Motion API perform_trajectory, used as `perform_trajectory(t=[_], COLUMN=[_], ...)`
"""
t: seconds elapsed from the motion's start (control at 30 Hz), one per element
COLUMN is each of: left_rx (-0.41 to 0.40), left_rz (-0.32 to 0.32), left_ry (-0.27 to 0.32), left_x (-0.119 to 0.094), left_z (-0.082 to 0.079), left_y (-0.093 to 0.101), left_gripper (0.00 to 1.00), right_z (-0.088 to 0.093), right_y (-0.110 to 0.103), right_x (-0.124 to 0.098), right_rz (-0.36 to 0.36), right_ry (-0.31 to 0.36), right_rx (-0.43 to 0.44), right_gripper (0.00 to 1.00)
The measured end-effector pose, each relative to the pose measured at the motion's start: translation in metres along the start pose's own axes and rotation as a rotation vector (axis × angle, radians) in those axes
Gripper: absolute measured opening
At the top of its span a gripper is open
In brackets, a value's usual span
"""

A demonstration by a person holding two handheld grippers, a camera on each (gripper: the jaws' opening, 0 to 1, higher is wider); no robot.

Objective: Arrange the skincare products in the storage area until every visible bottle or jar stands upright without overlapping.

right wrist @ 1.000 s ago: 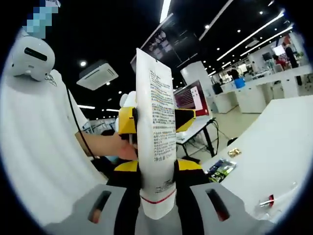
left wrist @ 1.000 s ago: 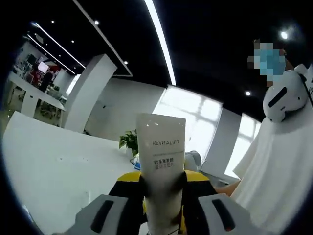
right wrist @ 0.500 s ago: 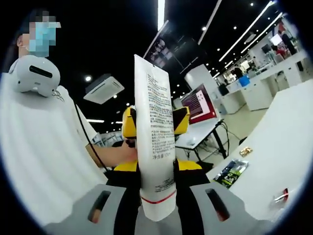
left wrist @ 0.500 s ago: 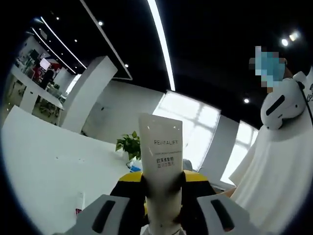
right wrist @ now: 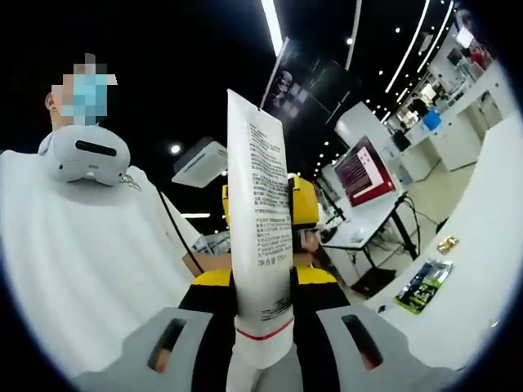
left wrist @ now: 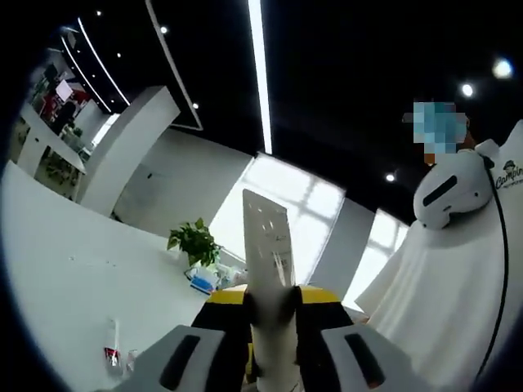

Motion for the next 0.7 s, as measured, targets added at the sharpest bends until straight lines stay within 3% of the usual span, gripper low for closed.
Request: perform_trajectory(t=[0.13, 0.23, 0.4, 0.5, 0.7], left_rx=[-0.013, -0.017, -0.002, 0.018, 0.037], left_rz=[0.015, 0.006, -0.079, -0.122, -0.186], left_ry=[0.009, 0.029, 0.029, 0.014, 0.027], left_x=[-0.002, -0.004, -0.006, -0.005, -0.005], left_z=[0.002, 0.003, 0.005, 0.006, 0.007], left_y=[0.001, 0.001, -0.005, -0.007, -0.011], left_gripper=[0.17, 0.15, 0.12, 0.11, 0.10], right_z=[0.001, 0.000, 0.002, 0.002, 0.001], right_y=[0.000, 0.001, 0.009, 0.012, 0.017], right_x=[0.002, 0.002, 0.000, 0.004, 0.002], right_rz=[-0.043, -0.034, 0.092, 0.180, 0.274], right_ry=[-0.004, 0.006, 0.002, -0.049, -0.048], right_rx=[0.031, 0.043, 0.013, -0.025, -0.059], right_gripper=[0.24, 0.23, 0.22, 0.21, 0.22])
Point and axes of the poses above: the point that each gripper's makers call its tool centre point, and the gripper's own axes: x roughly forward along the fingers, y roughly to its right, z roughly out of its underside, the point moved 10 cm from there along -x, roughly backward along the fingers, and after that the axes turned 12 degrees about -y, right-handed, at the moved point
